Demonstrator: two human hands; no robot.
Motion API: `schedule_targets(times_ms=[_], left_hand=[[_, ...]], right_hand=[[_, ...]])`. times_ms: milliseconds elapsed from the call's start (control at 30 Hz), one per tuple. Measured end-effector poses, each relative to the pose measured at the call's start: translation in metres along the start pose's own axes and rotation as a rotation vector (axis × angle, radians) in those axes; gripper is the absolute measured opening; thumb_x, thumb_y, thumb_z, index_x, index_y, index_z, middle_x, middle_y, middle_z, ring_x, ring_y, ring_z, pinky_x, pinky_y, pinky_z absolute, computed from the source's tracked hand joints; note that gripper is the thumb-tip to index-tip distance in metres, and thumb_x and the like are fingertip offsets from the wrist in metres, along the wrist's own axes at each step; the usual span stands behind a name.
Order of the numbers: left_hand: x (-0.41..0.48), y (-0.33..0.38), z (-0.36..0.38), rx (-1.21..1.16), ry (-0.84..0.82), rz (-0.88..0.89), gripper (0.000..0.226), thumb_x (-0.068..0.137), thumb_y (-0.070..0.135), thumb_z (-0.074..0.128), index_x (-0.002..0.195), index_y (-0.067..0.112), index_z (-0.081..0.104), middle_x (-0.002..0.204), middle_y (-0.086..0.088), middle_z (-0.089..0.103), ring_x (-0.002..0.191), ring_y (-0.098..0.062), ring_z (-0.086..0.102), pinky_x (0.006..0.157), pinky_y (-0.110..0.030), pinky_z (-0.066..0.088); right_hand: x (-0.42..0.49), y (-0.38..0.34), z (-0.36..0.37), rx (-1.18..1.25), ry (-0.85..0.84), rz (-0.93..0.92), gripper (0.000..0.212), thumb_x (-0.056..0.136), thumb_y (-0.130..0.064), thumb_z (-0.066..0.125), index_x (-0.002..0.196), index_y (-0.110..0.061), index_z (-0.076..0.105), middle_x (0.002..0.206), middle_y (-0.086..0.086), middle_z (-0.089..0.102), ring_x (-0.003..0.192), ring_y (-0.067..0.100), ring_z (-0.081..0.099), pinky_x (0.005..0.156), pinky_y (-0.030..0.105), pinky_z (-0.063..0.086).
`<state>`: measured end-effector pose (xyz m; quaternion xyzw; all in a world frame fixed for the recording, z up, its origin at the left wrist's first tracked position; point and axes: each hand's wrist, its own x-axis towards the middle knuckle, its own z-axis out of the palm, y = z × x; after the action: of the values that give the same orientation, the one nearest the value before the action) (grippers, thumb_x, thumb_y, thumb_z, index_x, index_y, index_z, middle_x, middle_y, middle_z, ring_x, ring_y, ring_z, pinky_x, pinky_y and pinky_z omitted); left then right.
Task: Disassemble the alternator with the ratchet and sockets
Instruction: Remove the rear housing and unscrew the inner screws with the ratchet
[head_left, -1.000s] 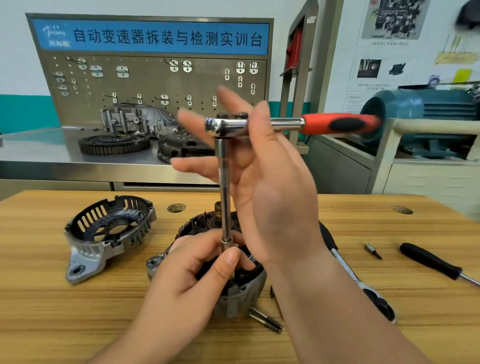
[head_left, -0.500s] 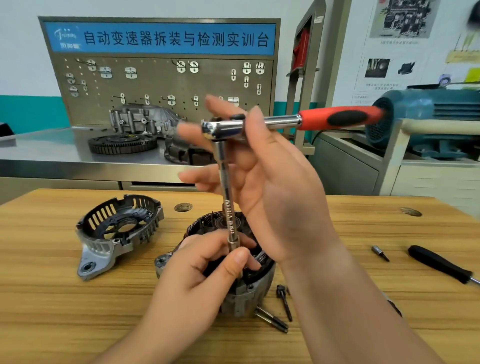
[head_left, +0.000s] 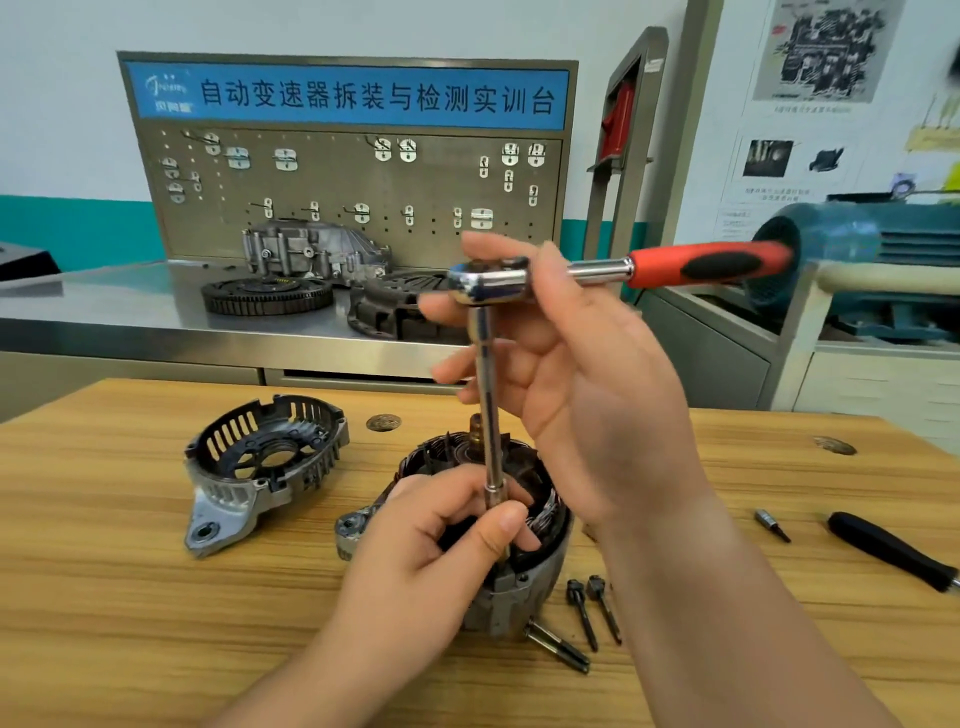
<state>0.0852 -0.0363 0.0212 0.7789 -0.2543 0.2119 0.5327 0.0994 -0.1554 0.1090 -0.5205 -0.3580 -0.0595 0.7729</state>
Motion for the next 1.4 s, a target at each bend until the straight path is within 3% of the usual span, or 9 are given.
schedule_targets(times_ms=[133, 267, 367, 500, 633, 767, 1067, 1267, 1400], left_hand=[[0.001, 0.002, -0.001, 0.042, -0.036, 0.014, 0.021, 0.088, 0.048, 0.043, 0.097, 0.042, 0.06, 0.085, 0.025, 0.07, 0.096, -0.005, 0.06, 0.093, -0.045, 0.041], [0.005, 0.0, -0.003, -0.025, -0.075, -0.026, 0.013, 0.087, 0.04, 0.049, 0.094, 0.041, 0.06, 0.082, 0.019, 0.072, 0.091, -0.009, 0.064, 0.093, -0.048, 0.043], [0.005, 0.0, -0.003, -0.079, -0.068, -0.024, 0.012, 0.086, 0.034, 0.051, 0.092, 0.036, 0.062, 0.079, 0.014, 0.072, 0.085, -0.006, 0.067, 0.087, -0.039, 0.048], [0.006, -0.002, -0.004, -0.17, -0.048, -0.057, 0.016, 0.086, 0.027, 0.052, 0.093, 0.036, 0.063, 0.08, 0.008, 0.072, 0.082, -0.008, 0.067, 0.082, -0.036, 0.053], [0.004, -0.002, -0.004, -0.187, -0.024, -0.068, 0.019, 0.093, 0.011, 0.055, 0.084, 0.027, 0.063, 0.074, 0.007, 0.071, 0.076, -0.004, 0.067, 0.073, -0.017, 0.052], [0.002, 0.004, -0.002, -0.225, 0.002, -0.063, 0.021, 0.091, 0.002, 0.053, 0.084, 0.02, 0.061, 0.071, 0.003, 0.07, 0.073, -0.006, 0.067, 0.072, -0.016, 0.052], [0.002, 0.015, -0.001, -0.362, 0.045, -0.008, 0.016, 0.091, -0.001, 0.049, 0.089, 0.009, 0.06, 0.071, 0.0, 0.07, 0.07, -0.006, 0.066, 0.067, -0.013, 0.05], [0.0, 0.021, -0.004, -0.434, 0.182, 0.024, 0.018, 0.081, 0.026, 0.05, 0.086, 0.011, 0.059, 0.07, 0.0, 0.069, 0.069, -0.005, 0.064, 0.068, -0.012, 0.049], [0.001, 0.023, -0.012, -0.48, 0.267, 0.088, 0.011, 0.088, 0.022, 0.054, 0.09, 0.014, 0.06, 0.074, -0.004, 0.07, 0.073, -0.008, 0.065, 0.073, -0.015, 0.05]], right_hand=[[0.003, 0.0, -0.003, 0.019, 0.084, 0.119, 0.051, 0.094, -0.047, 0.039, 0.108, -0.003, 0.061, 0.083, 0.009, 0.074, 0.062, 0.018, 0.067, 0.058, 0.024, 0.053], [0.003, -0.002, -0.003, -0.132, 0.142, 0.163, 0.068, 0.079, -0.057, 0.039, 0.114, -0.002, 0.06, 0.089, 0.01, 0.075, 0.07, 0.02, 0.067, 0.061, 0.027, 0.054], [-0.015, 0.002, -0.007, -0.417, 0.205, 0.094, 0.048, 0.087, -0.061, 0.045, 0.104, -0.021, 0.067, 0.093, -0.001, 0.073, 0.079, 0.015, 0.066, 0.066, 0.03, 0.054], [-0.058, 0.013, -0.017, -0.844, 0.275, -0.007, 0.022, 0.078, -0.052, 0.06, 0.084, -0.032, 0.064, 0.083, -0.01, 0.064, 0.074, 0.005, 0.061, 0.059, 0.014, 0.048], [-0.086, 0.026, -0.023, -1.247, 0.187, 0.157, 0.032, 0.066, -0.067, 0.052, 0.075, -0.037, 0.059, 0.085, -0.02, 0.057, 0.081, 0.001, 0.053, 0.06, 0.015, 0.043], [-0.096, 0.035, -0.019, -1.462, 0.146, 0.249, 0.048, 0.064, -0.078, 0.039, 0.082, -0.037, 0.056, 0.08, -0.02, 0.052, 0.083, -0.003, 0.048, 0.064, 0.017, 0.041], [-0.093, 0.039, -0.005, -1.526, 0.176, 0.243, 0.028, 0.083, -0.058, 0.056, 0.078, -0.032, 0.048, 0.076, -0.018, 0.046, 0.077, 0.004, 0.046, 0.062, 0.024, 0.037], [-0.092, 0.041, -0.006, -1.393, 0.263, 0.183, 0.027, 0.08, -0.05, 0.064, 0.073, -0.026, 0.057, 0.07, -0.014, 0.052, 0.075, 0.002, 0.05, 0.058, 0.017, 0.038], [-0.091, 0.044, -0.007, -1.366, 0.256, 0.148, 0.025, 0.082, -0.047, 0.066, 0.071, -0.028, 0.054, 0.07, -0.014, 0.05, 0.077, 0.002, 0.048, 0.061, 0.015, 0.037]])
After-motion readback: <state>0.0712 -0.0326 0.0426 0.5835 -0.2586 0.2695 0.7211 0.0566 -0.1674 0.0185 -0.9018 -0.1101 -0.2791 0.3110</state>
